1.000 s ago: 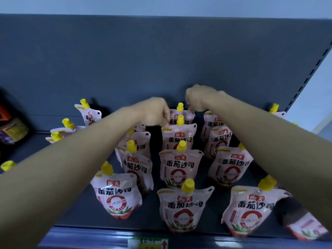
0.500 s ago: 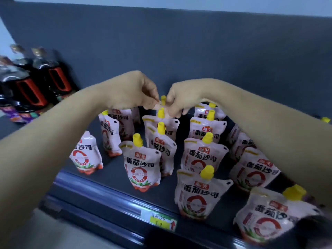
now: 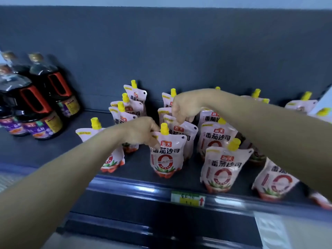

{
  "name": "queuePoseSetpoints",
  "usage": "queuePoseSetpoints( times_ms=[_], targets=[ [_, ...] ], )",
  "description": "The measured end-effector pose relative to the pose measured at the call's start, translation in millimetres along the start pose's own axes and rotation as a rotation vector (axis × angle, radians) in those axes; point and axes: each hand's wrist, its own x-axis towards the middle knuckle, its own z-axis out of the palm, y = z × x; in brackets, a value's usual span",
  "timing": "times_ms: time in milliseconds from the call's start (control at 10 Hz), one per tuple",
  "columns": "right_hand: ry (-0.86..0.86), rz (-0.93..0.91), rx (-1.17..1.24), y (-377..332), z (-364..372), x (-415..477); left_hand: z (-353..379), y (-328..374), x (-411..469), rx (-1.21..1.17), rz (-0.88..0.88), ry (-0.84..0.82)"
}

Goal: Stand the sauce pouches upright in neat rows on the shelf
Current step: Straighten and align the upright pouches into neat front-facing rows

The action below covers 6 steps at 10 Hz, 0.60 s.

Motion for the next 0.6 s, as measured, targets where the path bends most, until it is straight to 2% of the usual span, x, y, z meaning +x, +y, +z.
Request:
queuePoseSetpoints(
  times_ms=[200, 300, 500, 600],
  targets=[
    [0.206, 0.132, -0.030, -18, 10, -10, 2, -18, -1, 0.023, 0.153, -0.056],
    [0.239, 0.164, -0.001, -25, 10, -9, 8, -24, 2, -0.011, 0.236, -0.031],
    [0.206, 0.183, -0.011, -37, 10, -2, 16, -36, 4, -0.253, 0.275, -0.004],
    [0.169, 0.165, -0.025, -37, 8, -1, 15, -38, 5, -0.210, 0.292, 0.005]
  ],
)
